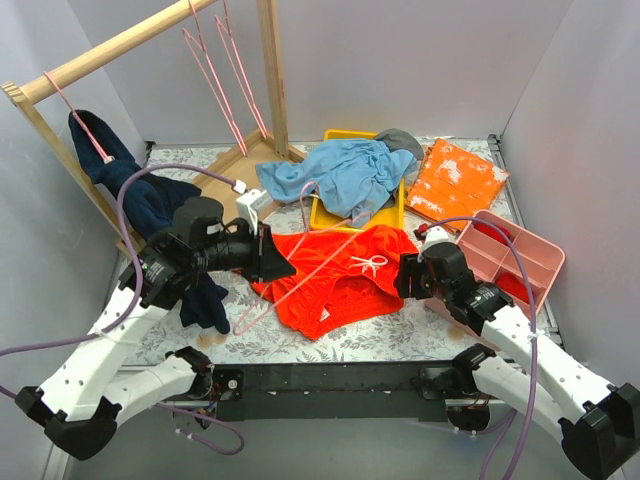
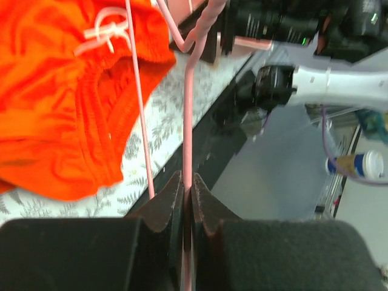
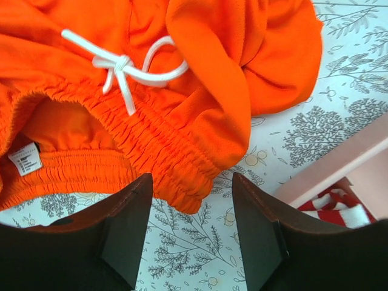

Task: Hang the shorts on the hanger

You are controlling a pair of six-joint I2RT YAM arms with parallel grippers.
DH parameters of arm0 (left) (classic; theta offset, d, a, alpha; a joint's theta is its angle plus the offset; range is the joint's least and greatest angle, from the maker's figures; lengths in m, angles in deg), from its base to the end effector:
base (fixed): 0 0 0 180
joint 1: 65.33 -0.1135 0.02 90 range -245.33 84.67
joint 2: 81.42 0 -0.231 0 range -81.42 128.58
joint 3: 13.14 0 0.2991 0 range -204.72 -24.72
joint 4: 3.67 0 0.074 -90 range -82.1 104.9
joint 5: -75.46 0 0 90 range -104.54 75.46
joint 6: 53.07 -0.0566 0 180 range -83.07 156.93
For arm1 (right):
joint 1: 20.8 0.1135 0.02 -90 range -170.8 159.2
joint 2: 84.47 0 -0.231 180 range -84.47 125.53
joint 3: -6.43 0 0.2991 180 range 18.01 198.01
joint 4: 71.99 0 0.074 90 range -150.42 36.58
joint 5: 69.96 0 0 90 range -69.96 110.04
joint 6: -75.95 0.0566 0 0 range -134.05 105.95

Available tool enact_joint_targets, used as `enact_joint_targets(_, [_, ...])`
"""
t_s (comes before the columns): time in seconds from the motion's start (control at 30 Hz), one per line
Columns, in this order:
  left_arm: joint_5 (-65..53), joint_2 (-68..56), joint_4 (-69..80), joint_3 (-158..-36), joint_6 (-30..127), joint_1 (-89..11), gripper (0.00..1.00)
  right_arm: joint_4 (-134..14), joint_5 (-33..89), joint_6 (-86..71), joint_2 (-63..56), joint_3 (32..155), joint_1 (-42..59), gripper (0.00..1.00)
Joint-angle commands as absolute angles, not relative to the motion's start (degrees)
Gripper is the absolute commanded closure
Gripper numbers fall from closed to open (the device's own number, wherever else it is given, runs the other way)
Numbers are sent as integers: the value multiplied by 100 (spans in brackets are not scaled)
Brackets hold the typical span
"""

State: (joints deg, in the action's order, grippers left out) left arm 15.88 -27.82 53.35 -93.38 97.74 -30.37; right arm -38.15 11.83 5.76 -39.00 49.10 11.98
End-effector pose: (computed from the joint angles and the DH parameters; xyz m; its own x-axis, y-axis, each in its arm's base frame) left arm 0.1936 -0.1703 0.3714 -0.9460 -0.2571 -0.1972 0.0537 0.4756 -0.8780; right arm 0.2239 0.1346 0.1860 -0.6210 -0.0009 -0.7838 -0.2435 0.9508 0.1918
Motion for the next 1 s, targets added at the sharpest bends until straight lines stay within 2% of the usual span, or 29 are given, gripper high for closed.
enact_joint_targets(0.0, [1307,-3273,5623,-8828,9696,-2579,100,-4046,1143,669,-3833,4737,1462,38])
enact_joint_targets(0.37, [1482,-3906,5984,-7930,9696,-2174,100,-3888,616,959,-3508,4754,2024,38])
enact_joint_targets(0.73, [1649,-3696,5817,-7675,9687,-2148,100,-3800,211,1126,-3341,4727,2244,36])
enact_joint_targets(0.83, [1684,-3625,5633,-7534,9748,-2121,100,-3844,150,1108,-3209,4815,2253,48])
enact_joint_targets(0.87, [1736,-3616,5563,-7482,9809,-2113,100,-3844,97,1091,-3174,4859,2253,61])
enact_joint_targets(0.97, [1763,-3520,5334,-7350,9889,-2034,100,-3792,-140,968,-3086,5096,2253,76])
